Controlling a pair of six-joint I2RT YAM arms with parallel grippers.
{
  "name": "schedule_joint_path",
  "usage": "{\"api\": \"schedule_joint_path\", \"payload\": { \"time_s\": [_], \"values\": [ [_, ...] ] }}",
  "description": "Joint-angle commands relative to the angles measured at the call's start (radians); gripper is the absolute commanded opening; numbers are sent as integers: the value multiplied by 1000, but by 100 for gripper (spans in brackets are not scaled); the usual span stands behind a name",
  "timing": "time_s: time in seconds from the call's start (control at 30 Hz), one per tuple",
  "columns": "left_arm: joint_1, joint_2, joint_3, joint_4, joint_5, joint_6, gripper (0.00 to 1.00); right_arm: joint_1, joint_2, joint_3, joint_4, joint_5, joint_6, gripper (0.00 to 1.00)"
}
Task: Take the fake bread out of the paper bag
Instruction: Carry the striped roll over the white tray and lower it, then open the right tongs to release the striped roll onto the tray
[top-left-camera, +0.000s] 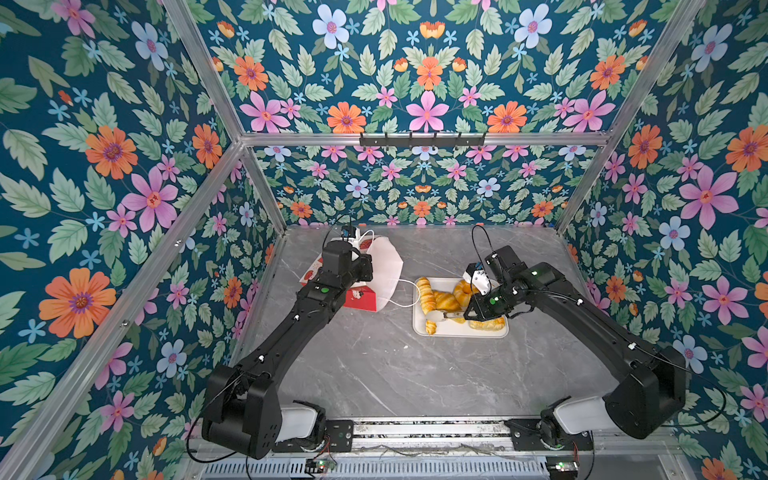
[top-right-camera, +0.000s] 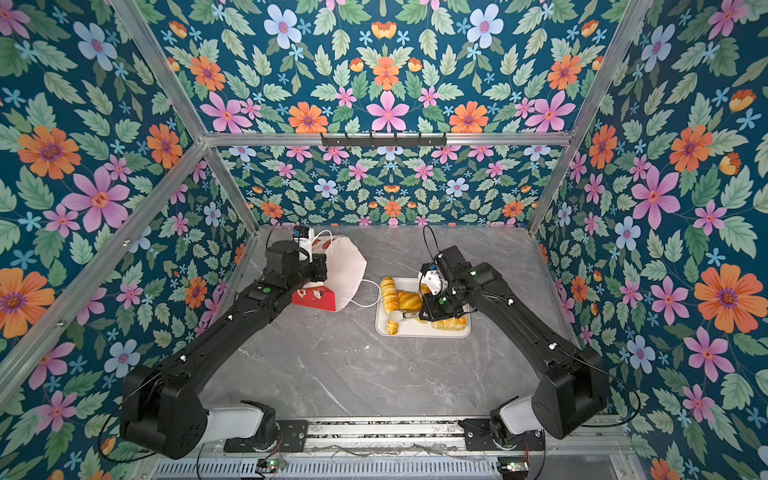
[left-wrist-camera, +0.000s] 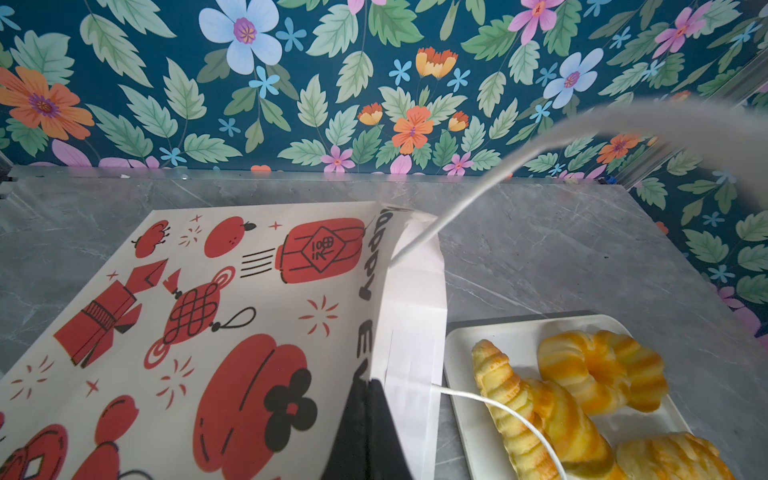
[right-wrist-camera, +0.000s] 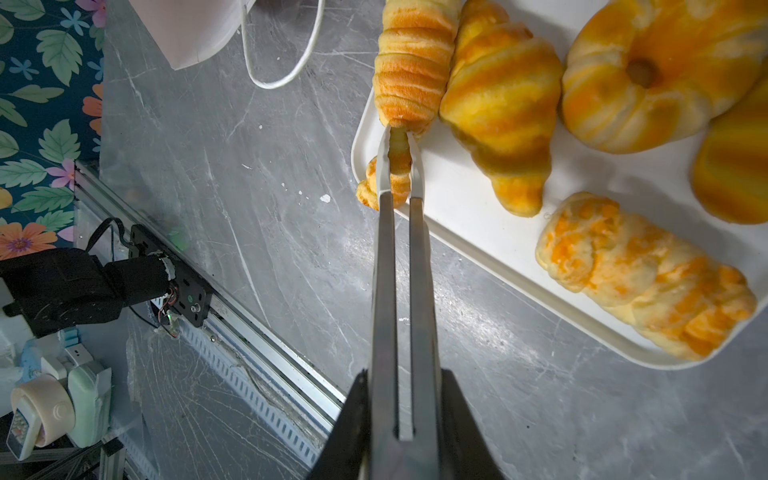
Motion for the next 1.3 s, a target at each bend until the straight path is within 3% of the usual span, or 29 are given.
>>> {"api": "schedule_joint_path", "payload": {
  "time_s": [0.0,0.27,0.6,0.73,1.0,1.27],
  "values": [
    [5,-4,-4,37,13,-8,0,0,11,13,20,-9,8,28],
    [15,-11,-4,43,22,-12,0,1,14,-2,47,-44,22,35],
    [16,-11,1,42,22,-11,0,0,-119,-26,84,7,73,35],
    [18,-15,1,37,16,-6,0,2,-156,-42,118,-51,94,33],
    [23,-21,3,37,13,-6,0,4,-118,-85,286,-132,138,28],
    [24,-27,-1,35,13,-9,0,4,-42,-90,363,-137,144,26]
  ]
}}
